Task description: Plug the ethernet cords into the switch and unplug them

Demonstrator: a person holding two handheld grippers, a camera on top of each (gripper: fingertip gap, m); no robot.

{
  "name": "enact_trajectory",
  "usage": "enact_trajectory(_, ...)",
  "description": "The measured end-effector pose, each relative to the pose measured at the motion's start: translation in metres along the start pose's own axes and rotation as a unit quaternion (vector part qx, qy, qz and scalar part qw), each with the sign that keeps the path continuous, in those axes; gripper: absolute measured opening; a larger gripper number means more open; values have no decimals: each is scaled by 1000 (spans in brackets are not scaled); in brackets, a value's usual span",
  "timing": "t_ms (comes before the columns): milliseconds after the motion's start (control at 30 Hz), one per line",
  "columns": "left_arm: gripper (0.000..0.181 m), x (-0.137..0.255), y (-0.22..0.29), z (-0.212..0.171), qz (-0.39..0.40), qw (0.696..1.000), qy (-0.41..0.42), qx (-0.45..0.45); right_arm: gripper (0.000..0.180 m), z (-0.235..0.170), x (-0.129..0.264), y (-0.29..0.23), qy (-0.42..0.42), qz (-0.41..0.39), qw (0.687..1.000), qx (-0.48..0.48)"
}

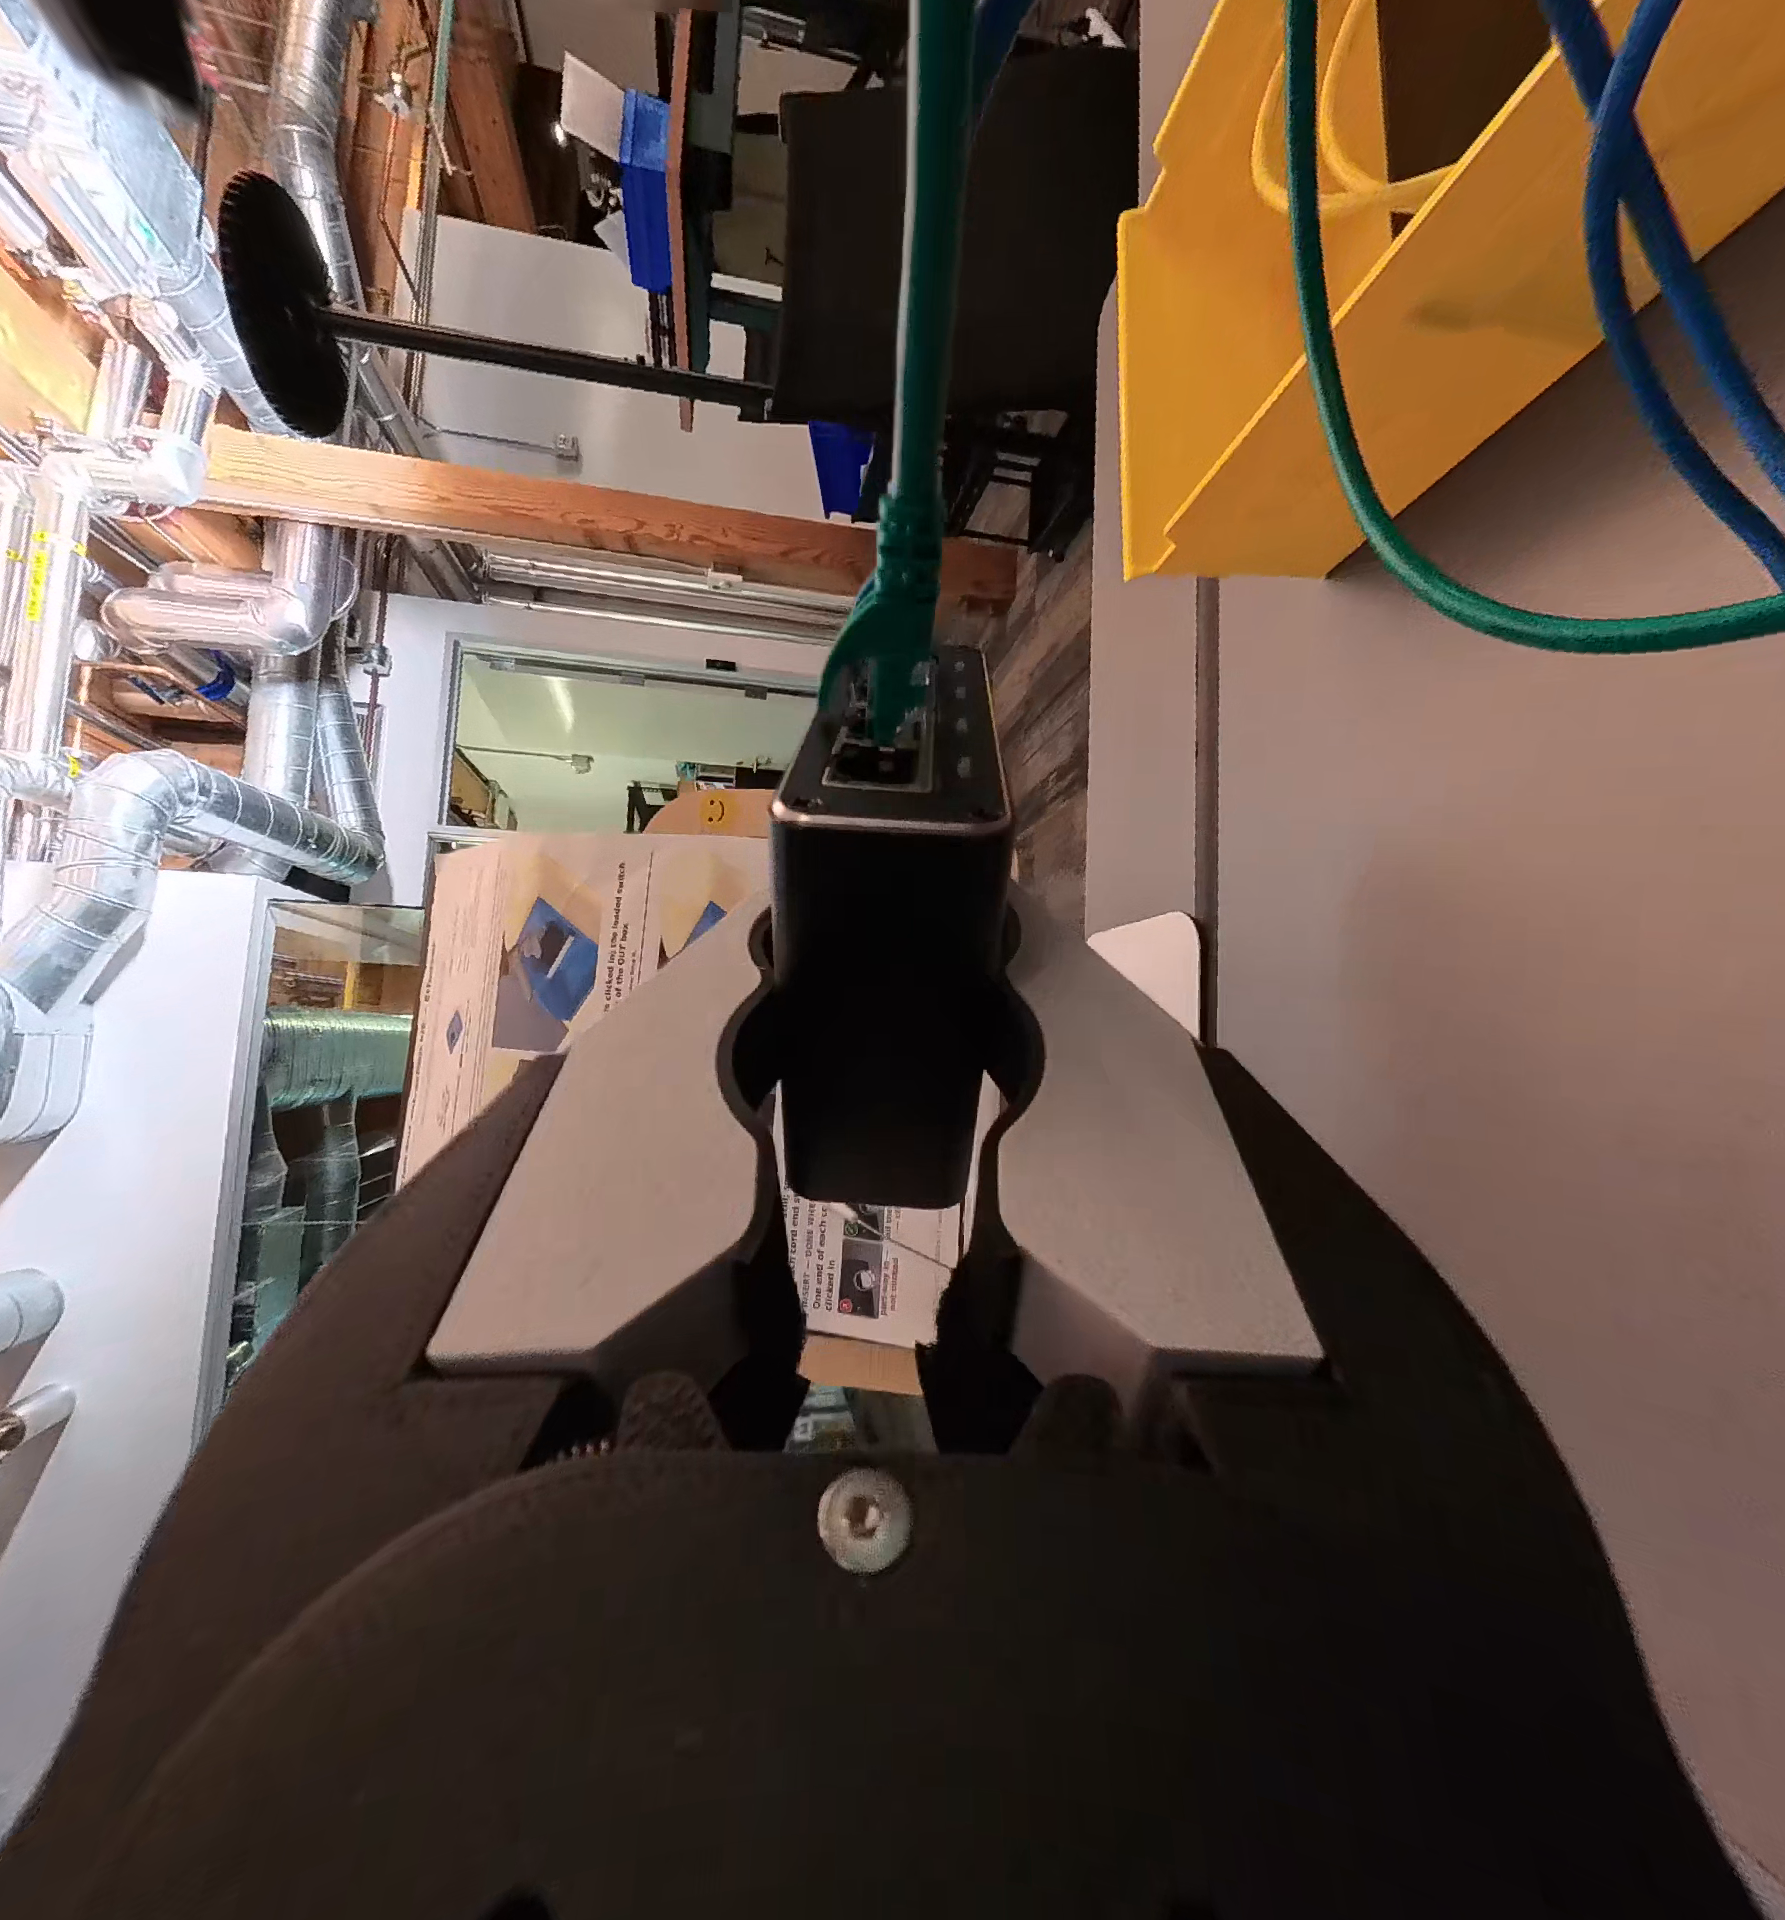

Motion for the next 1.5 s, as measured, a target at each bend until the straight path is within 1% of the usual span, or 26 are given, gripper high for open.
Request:
enact_trajectory(33,33,-1,1,1,-1,1000,-2,-2,28,0,-6,-6,-24,11,1000,6)
enact_trajectory(67,33,-1,1,1,-2,1000,-3,-6,30,-4,-13,-8,-67,8,998,17)
enact_trajectory(133,34,-2,2,2,-2,1000,-7,-10,30,-19,-24,-10,-153,-14,987,45)
enact_trajectory(200,34,-5,4,1,-6,1000,-23,-17,28,-31,-33,-13,-204,-6,978,35)
enact_trajectory(267,34,-8,6,-1,-8,999,-32,-25,27,-28,-34,-14,-195,5,981,19)
enact_trajectory(367,34,-10,7,-1,-7,999,-33,-22,27,-8,-28,-15,-115,19,993,-3)
enact_trajectory(400,33,-10,7,0,-6,999,-34,-21,27,-4,-27,-17,-101,26,995,-2)
enact_trajectory(467,33,-10,6,1,-4,999,-35,-20,28,-9,-29,-18,-135,21,990,14)
enact_trajectory(567,33,-9,5,3,-7,999,-30,-8,29,-36,-40,-19,-225,16,973,50)
enact_trajectory(600,33,-9,4,4,-8,1000,-28,1,29,-44,-44,-19,-242,14,968,61)
enact_trajectory(667,33,-8,3,4,-14,999,-34,10,28,-51,-49,-21,-238,16,966,97)
enact_trajectory(733,33,-7,2,2,-13,999,-34,10,23,-54,-50,-20,-237,11,966,104)
enact_trajectory(900,33,-5,2,2,-13,1000,-27,10,22,-42,-48,-19,-173,-9,976,131)
enact_trajectory(1000,33,-4,1,4,-10,1000,-26,9,17,-45,-47,-19,-183,-2,976,121)
enact_trajectory(1200,33,-2,-1,3,-18,999,-24,20,15,-44,-48,-22,-163,-15,970,179)
enact_trajectory(1367,33,-3,0,3,-26,999,-26,23,14,-46,-48,-23,-160,-13,970,182)
enact_trajectory(1500,37,-6,-5,6,-33,998,-21,45,14,-46,-42,-23,-163,-10,971,172)
Point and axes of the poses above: each gripper's, where its closed fingertips meet, x back along the fingers, z out of its top, y = z × x across the jaws, the point moved 8 cm from there along x, back along the fingers, and after that the axes turned 2 degrees about x, right-handed, at the moved point
